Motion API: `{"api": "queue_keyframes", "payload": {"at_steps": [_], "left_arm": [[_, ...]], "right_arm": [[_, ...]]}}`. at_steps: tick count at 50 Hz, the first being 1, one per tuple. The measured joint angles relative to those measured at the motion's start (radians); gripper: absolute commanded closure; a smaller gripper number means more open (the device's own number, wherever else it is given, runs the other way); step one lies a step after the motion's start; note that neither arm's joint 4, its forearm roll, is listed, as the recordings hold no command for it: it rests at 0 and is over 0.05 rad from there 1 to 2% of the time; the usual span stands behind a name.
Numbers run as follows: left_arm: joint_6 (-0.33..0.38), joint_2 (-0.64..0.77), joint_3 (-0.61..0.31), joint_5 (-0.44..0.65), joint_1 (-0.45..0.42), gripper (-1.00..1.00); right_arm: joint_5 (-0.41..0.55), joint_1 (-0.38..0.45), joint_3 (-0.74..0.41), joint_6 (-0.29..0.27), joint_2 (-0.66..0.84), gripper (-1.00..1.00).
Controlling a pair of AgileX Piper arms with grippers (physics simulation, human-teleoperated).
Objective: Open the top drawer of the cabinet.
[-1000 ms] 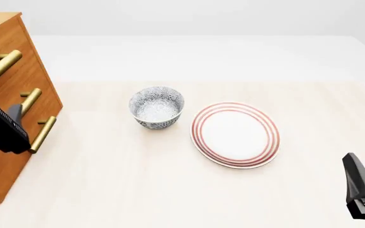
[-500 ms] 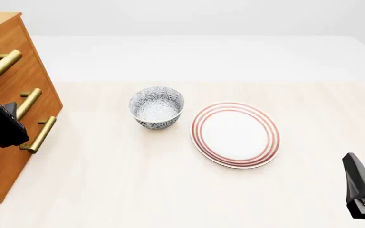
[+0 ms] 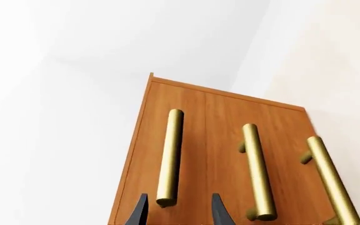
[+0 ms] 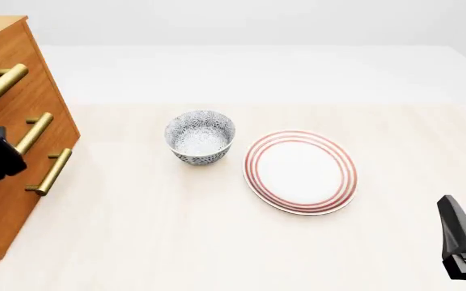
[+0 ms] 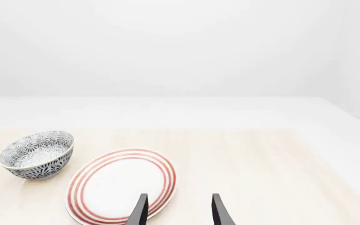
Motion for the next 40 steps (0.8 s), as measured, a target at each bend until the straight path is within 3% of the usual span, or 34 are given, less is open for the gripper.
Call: {"api": "queue_keyframes", "payload": {"at_steps": [28, 29, 40], "left_arm": [[0.032, 0.057, -0.057, 0.004, 0.016, -1.00], [0.033, 0.058, -0.059, 0.005, 0.016, 1.00], [0.050, 0.054, -0.070, -0.016, 0.020, 1.00]], "right_arm": [[0.000, 0.000, 0.000, 0.000, 0.000, -1.00], [0.000, 0.000, 0.000, 0.000, 0.000, -1.00], [0.000, 0.000, 0.000, 0.000, 0.000, -1.00]]}}
